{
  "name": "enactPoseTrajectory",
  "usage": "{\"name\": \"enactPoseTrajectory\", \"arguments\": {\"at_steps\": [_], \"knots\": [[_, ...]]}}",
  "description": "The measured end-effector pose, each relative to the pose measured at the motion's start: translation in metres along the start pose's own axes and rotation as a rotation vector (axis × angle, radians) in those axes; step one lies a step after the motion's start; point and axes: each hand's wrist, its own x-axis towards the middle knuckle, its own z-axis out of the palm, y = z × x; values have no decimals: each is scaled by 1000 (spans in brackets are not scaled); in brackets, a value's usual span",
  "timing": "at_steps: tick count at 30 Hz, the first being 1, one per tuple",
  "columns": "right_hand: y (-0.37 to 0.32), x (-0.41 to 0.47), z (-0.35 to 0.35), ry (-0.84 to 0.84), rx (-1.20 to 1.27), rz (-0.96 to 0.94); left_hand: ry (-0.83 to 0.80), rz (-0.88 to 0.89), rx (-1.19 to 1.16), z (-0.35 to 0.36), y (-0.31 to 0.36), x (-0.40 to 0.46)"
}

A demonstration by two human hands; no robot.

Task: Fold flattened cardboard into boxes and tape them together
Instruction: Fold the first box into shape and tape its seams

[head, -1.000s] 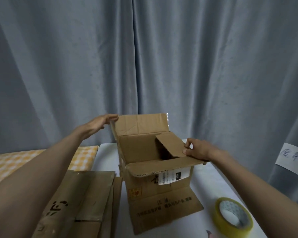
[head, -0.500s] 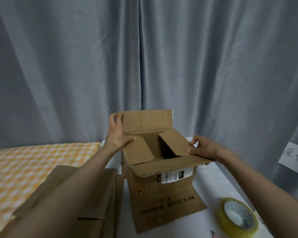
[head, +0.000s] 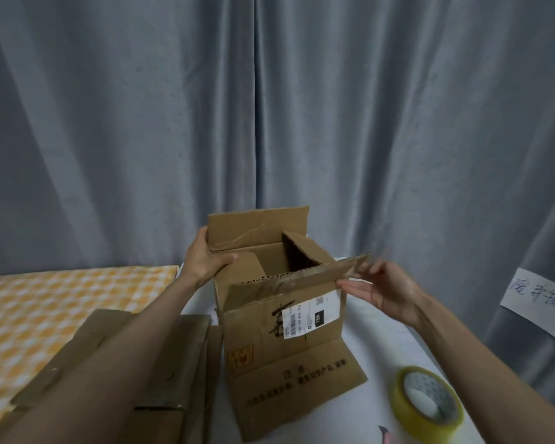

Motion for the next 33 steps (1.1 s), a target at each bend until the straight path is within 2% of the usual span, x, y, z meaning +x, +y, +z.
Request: {"name": "enactPoseTrajectory", "arguments": {"at_steps": [4,7,9,17,22,26,29,33], "knots": [[17,8,6,26,-312,-124,-21,38,-21,-5,-3,-1],[21,11,16,115,-563,-156,3,81,29,-3,-5,-3],[24,16,22,160,-646,-177,22,105,56,-3,-5,-5],[36,47,40,497,-693,-208,-113,97,15,-18,-7,-12],[43,47,47,602,-614,-239,-167,-30,-154,-23,-8,-17],[49,37,53,681,-552,-249,-144,53,49,-19,3,-21],[55,23,59,653,-474,-184,-146,40,170,-14,10,-22],[77,6,67,461,-424,-92,-212,-199,159,-15,16,-24]]}}
